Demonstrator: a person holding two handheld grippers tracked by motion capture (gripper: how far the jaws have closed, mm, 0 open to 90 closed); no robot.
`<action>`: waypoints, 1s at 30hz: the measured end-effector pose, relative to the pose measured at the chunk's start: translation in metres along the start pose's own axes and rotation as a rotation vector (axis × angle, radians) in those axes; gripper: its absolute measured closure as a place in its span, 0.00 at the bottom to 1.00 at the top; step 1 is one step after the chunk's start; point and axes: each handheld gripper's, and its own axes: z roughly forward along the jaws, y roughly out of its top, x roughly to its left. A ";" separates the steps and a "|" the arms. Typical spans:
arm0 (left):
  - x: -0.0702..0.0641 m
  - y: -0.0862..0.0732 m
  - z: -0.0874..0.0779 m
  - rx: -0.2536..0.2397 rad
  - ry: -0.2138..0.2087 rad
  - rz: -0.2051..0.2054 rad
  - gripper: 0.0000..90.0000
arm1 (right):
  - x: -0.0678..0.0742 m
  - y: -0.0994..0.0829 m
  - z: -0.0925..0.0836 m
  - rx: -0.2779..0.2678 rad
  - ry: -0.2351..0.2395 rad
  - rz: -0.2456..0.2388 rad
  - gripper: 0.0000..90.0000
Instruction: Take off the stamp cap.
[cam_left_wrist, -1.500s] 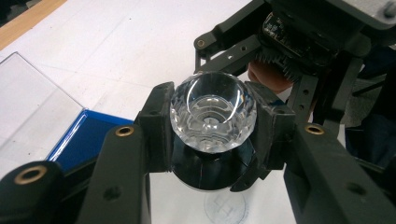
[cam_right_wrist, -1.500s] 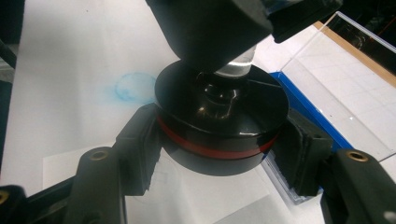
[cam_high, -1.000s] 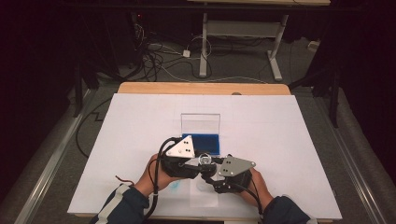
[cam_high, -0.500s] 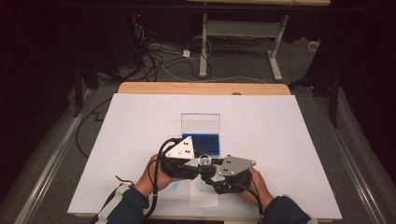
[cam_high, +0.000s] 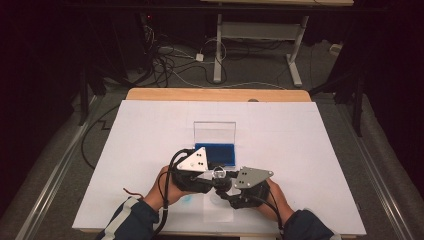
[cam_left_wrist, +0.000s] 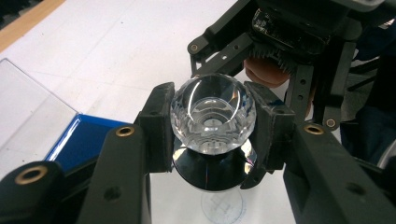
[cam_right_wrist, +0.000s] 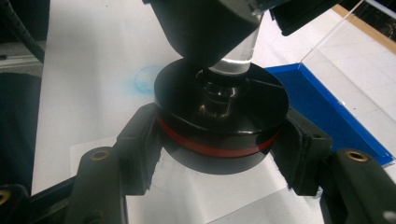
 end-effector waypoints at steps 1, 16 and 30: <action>0.000 -0.001 -0.002 -0.032 0.002 -0.008 0.61 | 0.001 0.000 0.001 0.006 -0.003 -0.010 0.43; 0.003 -0.005 -0.028 -0.043 0.084 0.004 0.60 | -0.008 -0.005 -0.016 0.030 -0.066 -0.035 0.43; 0.009 -0.016 -0.038 -0.011 0.126 -0.007 0.61 | -0.019 -0.014 -0.041 0.017 -0.126 -0.003 0.43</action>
